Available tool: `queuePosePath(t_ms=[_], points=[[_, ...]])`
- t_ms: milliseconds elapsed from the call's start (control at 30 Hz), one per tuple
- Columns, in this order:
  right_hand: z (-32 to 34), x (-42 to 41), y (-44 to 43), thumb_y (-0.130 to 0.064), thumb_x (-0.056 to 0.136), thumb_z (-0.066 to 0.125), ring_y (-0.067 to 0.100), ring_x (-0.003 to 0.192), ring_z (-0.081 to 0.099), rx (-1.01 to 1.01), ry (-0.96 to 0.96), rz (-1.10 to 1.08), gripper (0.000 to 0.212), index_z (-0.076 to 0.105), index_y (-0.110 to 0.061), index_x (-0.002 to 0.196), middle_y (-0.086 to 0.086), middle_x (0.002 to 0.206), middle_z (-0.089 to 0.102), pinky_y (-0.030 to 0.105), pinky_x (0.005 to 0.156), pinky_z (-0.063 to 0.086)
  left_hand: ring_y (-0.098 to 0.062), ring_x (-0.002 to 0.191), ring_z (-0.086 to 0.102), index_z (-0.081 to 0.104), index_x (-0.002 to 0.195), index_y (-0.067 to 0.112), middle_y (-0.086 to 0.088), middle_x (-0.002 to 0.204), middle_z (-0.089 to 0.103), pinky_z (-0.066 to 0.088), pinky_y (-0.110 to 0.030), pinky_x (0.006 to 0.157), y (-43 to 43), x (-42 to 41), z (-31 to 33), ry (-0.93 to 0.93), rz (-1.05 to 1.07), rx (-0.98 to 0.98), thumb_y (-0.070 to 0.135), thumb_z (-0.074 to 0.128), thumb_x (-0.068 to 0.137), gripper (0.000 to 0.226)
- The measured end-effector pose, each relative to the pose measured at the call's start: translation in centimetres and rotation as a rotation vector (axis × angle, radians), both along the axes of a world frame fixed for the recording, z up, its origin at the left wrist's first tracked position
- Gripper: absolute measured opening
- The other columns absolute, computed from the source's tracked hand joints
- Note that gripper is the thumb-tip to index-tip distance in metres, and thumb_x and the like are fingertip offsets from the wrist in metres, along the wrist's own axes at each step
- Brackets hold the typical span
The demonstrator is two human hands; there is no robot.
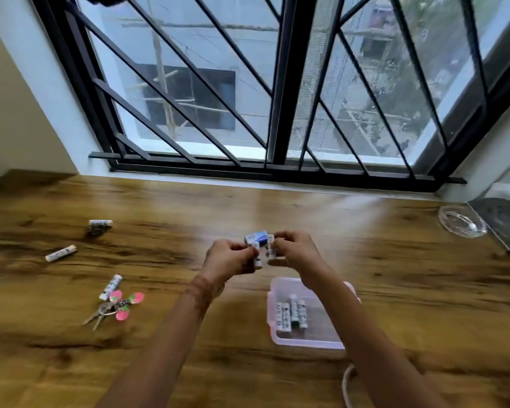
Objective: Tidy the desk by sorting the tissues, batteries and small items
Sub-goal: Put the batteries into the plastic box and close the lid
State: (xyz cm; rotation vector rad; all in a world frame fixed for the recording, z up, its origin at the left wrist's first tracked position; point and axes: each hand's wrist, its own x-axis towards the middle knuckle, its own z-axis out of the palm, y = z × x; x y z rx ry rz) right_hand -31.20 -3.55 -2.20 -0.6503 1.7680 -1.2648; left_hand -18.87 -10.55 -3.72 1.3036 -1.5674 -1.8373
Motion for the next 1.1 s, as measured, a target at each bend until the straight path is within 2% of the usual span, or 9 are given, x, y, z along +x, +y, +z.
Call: queuePosePath(t_ms=[67, 167, 367, 500, 567, 700, 867, 967, 1100], points=[[0.6, -0.6, 2.6, 0.004, 0.088, 0.046, 0.019, 0.065, 0.06, -0.029, -0.108, 0.042, 0.02, 0.062, -0.005, 0.08, 0.011, 0.074, 0.062, 0.026, 0.058, 0.055, -0.01, 0.055, 0.066, 0.067, 0.095, -0.006, -0.011, 0.073, 0.068, 0.055, -0.019, 0.054, 2.5, -0.9, 0.3, 0.023, -0.069, -0.018, 0.007, 0.066, 0.082, 0.018], [0.2, -1.7, 6.4, -0.002, 0.085, 0.061, 0.02, 0.073, 0.061, -0.005, -0.094, 0.068, 0.005, 0.06, -0.006, 0.089, 0.01, 0.079, 0.061, 0.03, 0.065, 0.055, -0.016, 0.069, 0.069, 0.069, 0.096, -0.001, -0.012, 0.081, 0.071, 0.057, -0.022, 0.064, 5.9, -2.2, -0.1, -0.036, -0.135, -0.078, 0.009, 0.067, 0.082, 0.017], [-2.4, -3.7, 10.4, 0.005, 0.069, 0.074, 0.023, 0.079, 0.065, 0.147, -0.07, 0.07, 0.037, 0.058, 0.0, 0.102, 0.013, 0.086, 0.062, 0.035, 0.066, 0.059, -0.026, 0.078, 0.07, 0.072, 0.09, 0.0, -0.019, 0.087, 0.072, 0.058, -0.033, 0.074, 10.3, -4.1, -1.8, -0.169, -0.221, -0.112, 0.002, 0.064, 0.081, 0.012], [-4.4, -3.2, 10.9, 0.005, 0.071, 0.069, 0.026, 0.079, 0.064, 0.226, 0.104, 0.083, 0.021, 0.059, -0.012, 0.078, 0.011, 0.078, 0.062, 0.044, 0.075, 0.057, -0.022, 0.083, 0.069, 0.073, 0.088, 0.002, -0.016, 0.09, 0.073, 0.058, -0.029, 0.073, 11.6, -4.9, -2.8, -0.316, -0.227, -0.188, 0.008, 0.064, 0.08, 0.013], [-4.9, -2.9, 10.9, 0.006, 0.074, 0.06, 0.026, 0.079, 0.062, 0.247, 0.179, 0.071, 0.018, 0.057, -0.012, 0.07, 0.013, 0.078, 0.061, 0.045, 0.077, 0.056, -0.023, 0.084, 0.069, 0.073, 0.086, 0.001, -0.016, 0.089, 0.073, 0.058, -0.034, 0.078, 11.9, -5.1, -3.0, -0.364, -0.229, -0.222, 0.008, 0.063, 0.079, 0.014], [-5.1, -2.8, 10.9, 0.006, 0.075, 0.05, 0.029, 0.083, 0.064, 0.239, 0.239, 0.051, 0.019, 0.061, 0.002, 0.091, 0.02, 0.089, 0.065, 0.05, 0.078, 0.055, -0.022, 0.088, 0.068, 0.07, 0.094, 0.003, -0.014, 0.094, 0.072, 0.057, -0.033, 0.079, 12.2, -5.4, -2.7, -0.403, -0.169, -0.258, 0.007, 0.06, 0.082, 0.016], [-4.3, -3.1, 11.3, 0.001, 0.084, 0.053, 0.017, 0.094, 0.057, 0.242, 0.353, 0.09, 0.036, 0.054, -0.004, 0.12, 0.012, 0.11, 0.061, 0.027, 0.081, 0.051, -0.021, 0.086, 0.068, 0.066, 0.104, 0.004, -0.013, 0.096, 0.07, 0.057, -0.036, 0.082, 11.8, -4.9, -2.4, -0.384, -0.092, -0.264, 0.005, 0.062, 0.081, 0.023], [-3.6, -3.3, 11.3, 0.002, 0.084, 0.053, 0.015, 0.096, 0.055, 0.185, 0.42, 0.12, 0.039, 0.053, -0.007, 0.121, 0.01, 0.116, 0.059, 0.025, 0.077, 0.049, -0.022, 0.084, 0.069, 0.064, 0.108, 0.001, -0.016, 0.097, 0.07, 0.057, -0.035, 0.083, 11.4, -4.5, -1.9, -0.342, -0.057, -0.26, 0.005, 0.063, 0.083, 0.026], [-3.0, -2.7, 10.5, -0.006, 0.085, 0.057, 0.015, 0.095, 0.059, 0.136, 0.472, 0.148, 0.033, 0.056, -0.013, 0.117, 0.004, 0.11, 0.063, 0.024, 0.075, 0.052, -0.017, 0.079, 0.07, 0.065, 0.109, 0.003, -0.012, 0.093, 0.072, 0.057, -0.033, 0.081, 11.1, -3.5, -1.0, -0.322, -0.016, -0.311, 0.013, 0.062, 0.086, 0.026]])
